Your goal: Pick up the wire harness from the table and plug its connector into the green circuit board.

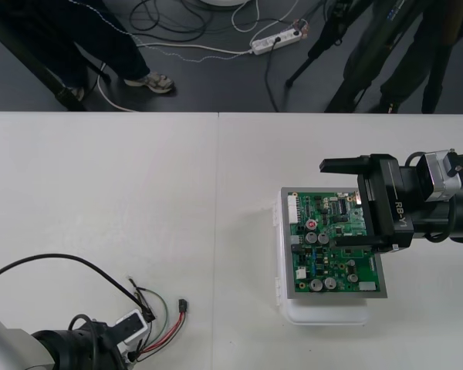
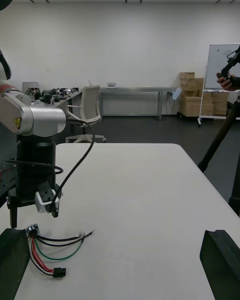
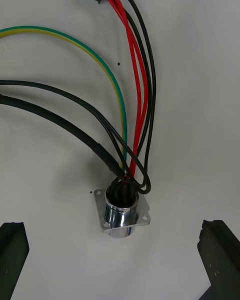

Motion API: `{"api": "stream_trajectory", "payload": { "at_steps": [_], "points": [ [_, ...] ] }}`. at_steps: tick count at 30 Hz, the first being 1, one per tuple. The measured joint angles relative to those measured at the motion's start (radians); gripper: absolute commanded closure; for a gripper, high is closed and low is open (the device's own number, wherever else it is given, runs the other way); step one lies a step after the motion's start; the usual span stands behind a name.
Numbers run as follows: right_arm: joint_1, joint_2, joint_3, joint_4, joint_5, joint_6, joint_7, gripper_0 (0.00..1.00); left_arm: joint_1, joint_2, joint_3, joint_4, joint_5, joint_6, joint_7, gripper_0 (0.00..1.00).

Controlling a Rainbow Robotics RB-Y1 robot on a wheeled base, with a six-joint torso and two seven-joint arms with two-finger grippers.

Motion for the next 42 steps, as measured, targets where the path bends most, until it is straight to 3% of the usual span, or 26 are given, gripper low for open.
{"api": "stream_trajectory", "payload": {
  "at_steps": [28,42],
  "points": [
    [0.000,0.001,0.000,0.025,0.004,0.000,0.036,0.00,0.012,-0.016,-0.049,0.038,-0.028,0.073,-0.015,0.00],
    [-0.001,0.002,-0.001,0.025,0.006,0.000,0.036,0.00,0.012,-0.087,-0.049,0.148,-0.029,0.131,-0.028,0.00]
  ]
}}
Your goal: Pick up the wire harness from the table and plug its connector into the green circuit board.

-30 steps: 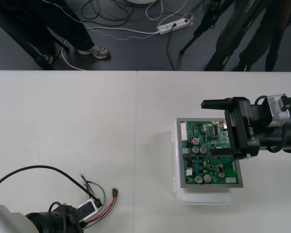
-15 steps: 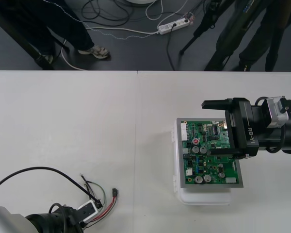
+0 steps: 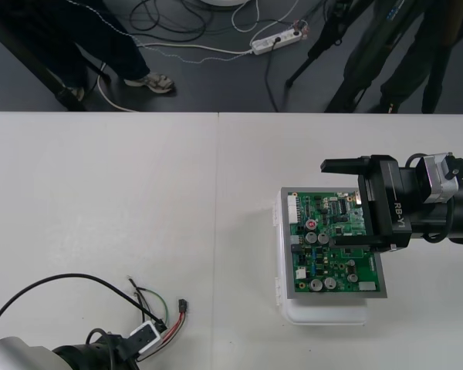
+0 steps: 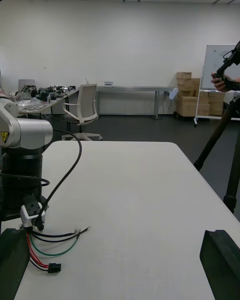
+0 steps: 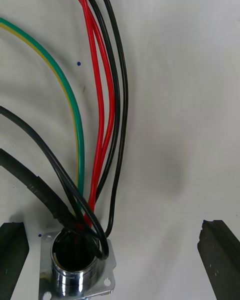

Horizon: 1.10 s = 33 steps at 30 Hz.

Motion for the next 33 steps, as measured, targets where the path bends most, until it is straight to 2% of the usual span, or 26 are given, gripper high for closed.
{"api": "stream_trajectory", "payload": {
  "at_steps": [28,29,30,31,32,33],
  "points": [
    [0.000,0.001,0.000,0.000,0.000,0.000,0.000,0.00,0.045,0.000,0.044,0.001,-0.001,0.039,-0.084,0.00],
    [0.000,0.001,0.000,0.000,0.000,0.000,0.000,0.00,0.045,0.000,0.044,0.001,-0.001,0.040,-0.084,0.23],
    [0.000,0.001,0.000,0.000,0.000,0.000,0.000,0.00,0.045,0.000,0.044,0.001,-0.001,0.040,-0.084,0.42],
    [-0.001,0.001,0.000,0.000,0.000,0.000,0.000,0.00,0.045,0.000,0.044,0.001,-0.001,0.040,-0.084,0.77],
    [-0.001,0.001,0.000,0.000,0.000,0.000,0.000,0.00,0.045,0.000,0.044,0.001,-0.001,0.041,-0.084,1.00],
    [-0.001,0.001,0.000,0.000,0.000,0.000,0.000,0.00,0.045,0.000,0.044,0.001,-0.001,0.041,-0.084,1.00]
  ]
}}
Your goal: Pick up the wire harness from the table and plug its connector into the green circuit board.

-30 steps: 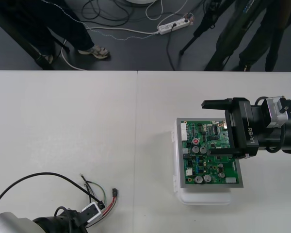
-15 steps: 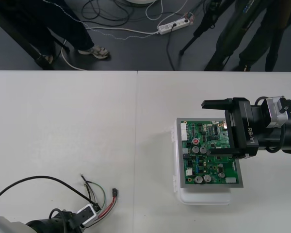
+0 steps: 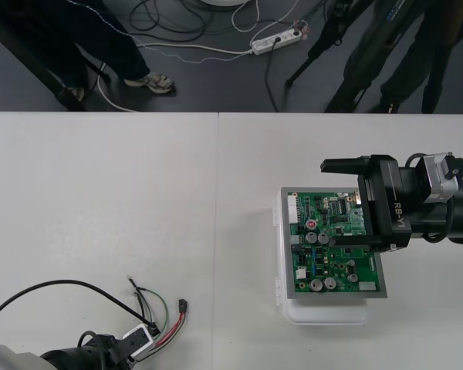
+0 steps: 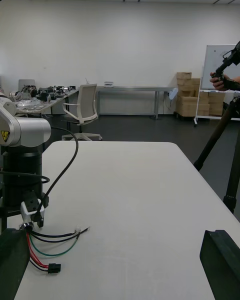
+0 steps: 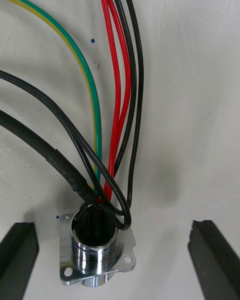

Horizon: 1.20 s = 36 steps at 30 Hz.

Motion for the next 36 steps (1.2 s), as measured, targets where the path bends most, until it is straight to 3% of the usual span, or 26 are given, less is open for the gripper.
{"api": "stream_trajectory", "payload": {
  "at_steps": [23,36],
  "points": [
    [0.000,0.000,0.000,0.000,0.000,0.000,0.000,0.00,-0.002,0.000,0.000,0.000,0.000,0.000,-0.007,1.00],
    [-0.001,0.011,-0.001,0.005,0.004,0.000,0.000,0.00,-0.064,0.000,0.000,0.005,0.000,0.000,-0.017,1.00]
  ]
}}
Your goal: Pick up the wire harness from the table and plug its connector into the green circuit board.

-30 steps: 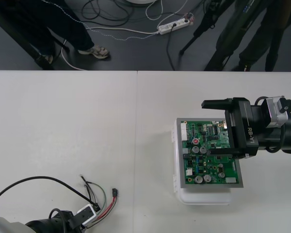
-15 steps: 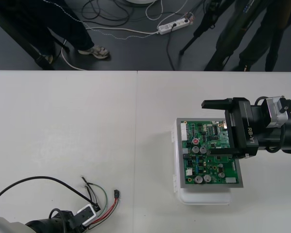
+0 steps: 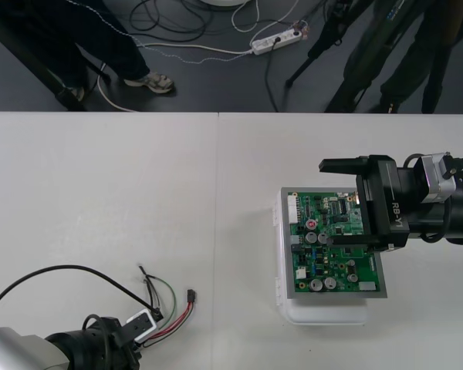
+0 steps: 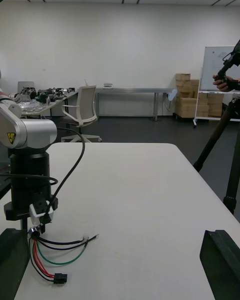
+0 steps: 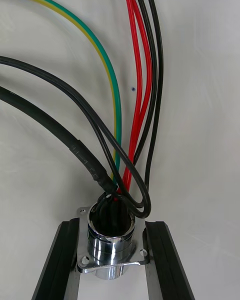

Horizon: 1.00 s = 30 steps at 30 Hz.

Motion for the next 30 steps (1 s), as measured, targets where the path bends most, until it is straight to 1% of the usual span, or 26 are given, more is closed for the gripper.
{"api": "stream_trajectory", "payload": {
  "at_steps": [11,20,25,30],
  "points": [
    [-0.004,0.003,-0.008,0.001,0.007,0.000,0.000,0.00,-0.052,0.000,0.034,0.005,0.017,0.000,0.000,1.00],
    [-0.005,0.003,-0.012,0.001,0.007,0.000,0.000,0.00,-0.087,0.000,0.098,0.005,0.160,-0.027,0.000,1.00],
    [-0.006,0.003,-0.014,0.001,0.007,0.000,0.000,0.00,-0.127,0.000,0.163,0.005,0.274,-0.119,-0.014,1.00],
    [-0.007,0.003,-0.015,0.002,0.007,0.000,0.000,0.00,-0.183,0.000,0.235,0.005,0.389,-0.256,-0.085,1.00]
  ]
}}
